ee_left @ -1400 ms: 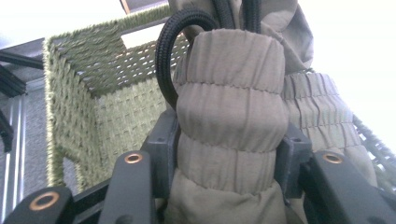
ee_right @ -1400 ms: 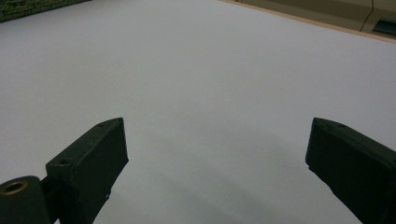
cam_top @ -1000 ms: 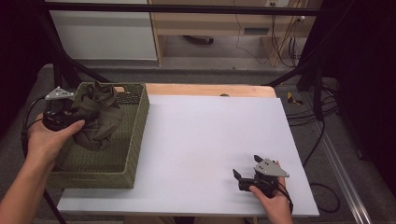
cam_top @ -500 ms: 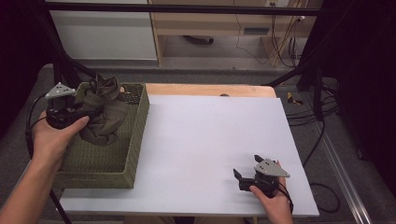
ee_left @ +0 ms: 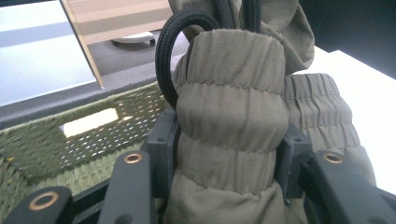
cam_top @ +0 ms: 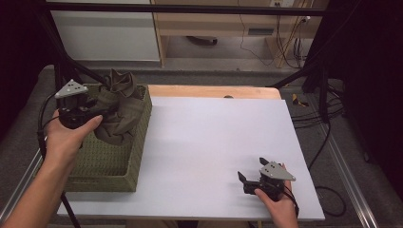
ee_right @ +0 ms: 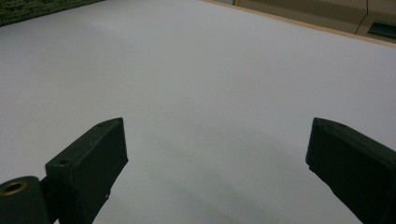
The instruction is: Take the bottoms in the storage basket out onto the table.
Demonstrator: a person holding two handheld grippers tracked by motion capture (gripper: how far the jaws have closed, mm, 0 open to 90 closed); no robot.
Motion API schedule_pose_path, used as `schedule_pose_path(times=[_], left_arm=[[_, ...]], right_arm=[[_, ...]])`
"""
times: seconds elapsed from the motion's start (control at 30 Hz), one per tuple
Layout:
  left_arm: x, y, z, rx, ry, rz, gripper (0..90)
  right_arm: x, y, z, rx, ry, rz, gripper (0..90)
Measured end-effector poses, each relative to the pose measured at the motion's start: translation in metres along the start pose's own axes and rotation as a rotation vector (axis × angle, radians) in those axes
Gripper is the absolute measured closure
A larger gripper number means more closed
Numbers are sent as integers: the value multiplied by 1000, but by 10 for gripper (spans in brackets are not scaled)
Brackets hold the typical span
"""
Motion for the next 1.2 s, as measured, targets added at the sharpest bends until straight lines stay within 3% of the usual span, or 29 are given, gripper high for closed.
schedule_pose_path(times=[0.17,0.53,0.77,1.2], left_arm=[[6,12,12,24,-10,7,517],[24,37,32,5,-7,77,516],[32,50,46,-6,-30,93,515],[32,58,51,-37,-46,132,512]], right_arm=[[0,0,0,2,1,0,57],[-2,3,0,-1,14,19,56],[-2,3,-2,-3,14,18,55],[-2,4,-2,-11,10,19,55]])
Point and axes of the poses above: each handheld gripper's, and its own axes: x roughly forward along the jaws, y roughly out of its top, z roughly to its right, the point moved 6 cm from there along x, roughly forward along the jaws, and after that the axes turned 3 degrees about -z, right-handed, at the moved point
